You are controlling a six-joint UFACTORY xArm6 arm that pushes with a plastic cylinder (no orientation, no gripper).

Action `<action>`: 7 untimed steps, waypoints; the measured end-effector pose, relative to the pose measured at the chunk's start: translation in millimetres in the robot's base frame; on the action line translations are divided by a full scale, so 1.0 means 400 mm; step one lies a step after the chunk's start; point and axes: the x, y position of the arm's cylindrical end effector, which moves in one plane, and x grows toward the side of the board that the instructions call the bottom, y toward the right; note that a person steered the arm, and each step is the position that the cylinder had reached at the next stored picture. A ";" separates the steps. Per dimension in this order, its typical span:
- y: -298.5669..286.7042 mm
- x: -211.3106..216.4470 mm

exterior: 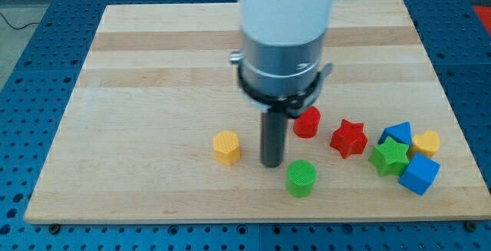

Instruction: Place the yellow hexagon towards the center of the board

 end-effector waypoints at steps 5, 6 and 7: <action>-0.230 0.008; -0.159 -0.024; -0.208 -0.157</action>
